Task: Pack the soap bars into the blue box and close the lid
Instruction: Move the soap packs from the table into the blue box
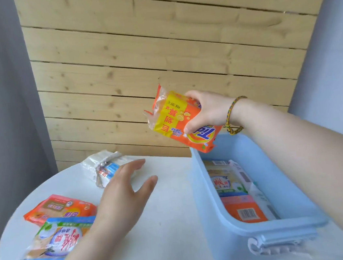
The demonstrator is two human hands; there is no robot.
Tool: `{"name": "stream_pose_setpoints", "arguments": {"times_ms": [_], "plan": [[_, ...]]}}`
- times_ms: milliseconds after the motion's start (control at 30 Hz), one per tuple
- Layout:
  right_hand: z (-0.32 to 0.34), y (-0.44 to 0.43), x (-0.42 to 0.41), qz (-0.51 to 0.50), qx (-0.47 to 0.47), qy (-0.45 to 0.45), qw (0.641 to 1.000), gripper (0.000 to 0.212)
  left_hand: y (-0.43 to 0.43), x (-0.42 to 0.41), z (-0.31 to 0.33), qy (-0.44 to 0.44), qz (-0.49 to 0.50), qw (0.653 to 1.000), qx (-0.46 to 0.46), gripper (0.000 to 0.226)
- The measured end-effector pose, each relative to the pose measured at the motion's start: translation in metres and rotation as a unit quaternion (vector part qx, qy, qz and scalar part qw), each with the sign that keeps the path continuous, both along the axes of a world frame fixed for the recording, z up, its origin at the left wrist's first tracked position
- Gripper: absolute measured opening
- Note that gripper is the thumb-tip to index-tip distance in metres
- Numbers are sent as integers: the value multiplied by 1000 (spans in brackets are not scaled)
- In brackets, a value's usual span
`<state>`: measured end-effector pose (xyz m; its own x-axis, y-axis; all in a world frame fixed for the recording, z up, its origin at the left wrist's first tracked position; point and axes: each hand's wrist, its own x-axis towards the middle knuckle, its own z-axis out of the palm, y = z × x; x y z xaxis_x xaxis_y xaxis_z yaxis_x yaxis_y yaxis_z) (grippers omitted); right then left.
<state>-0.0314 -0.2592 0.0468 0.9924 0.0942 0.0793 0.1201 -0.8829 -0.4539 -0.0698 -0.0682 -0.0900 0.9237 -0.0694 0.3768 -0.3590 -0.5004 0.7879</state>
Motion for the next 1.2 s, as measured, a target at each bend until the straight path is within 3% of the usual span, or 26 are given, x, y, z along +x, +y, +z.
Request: {"name": "stream_pose_setpoints", "arguments": {"times_ms": [100,267,333,400,467,667,833,967,1200], "plan": [[2,-48,-14,-53,-24,-24,998,77,-47,12,16,37,-47,998,-1,42],[-23,-103,-24,-116,-62,-23,991,81,-115,34,30,205,-103,973,-14,61],[-38,-114,-24,-123,-83,-5,989,84,-127,38,27,225,-114,967,25,46],[-53,-121,-23,-125,-106,20,986,88,-137,44,22,206,-105,971,66,21],[-66,-122,-20,-114,-152,37,981,88,-143,48,19,185,-83,975,92,12],[-96,-114,8,-57,-260,28,964,74,-150,47,14,152,-49,981,107,38],[-111,-113,25,-35,-274,5,961,69,-150,50,12,136,-42,982,121,38],[-118,-114,31,-27,-252,14,967,76,-149,50,10,131,-42,985,108,36],[-128,-114,28,-42,-300,4,953,75,-149,50,7,126,-44,987,91,40]]}}
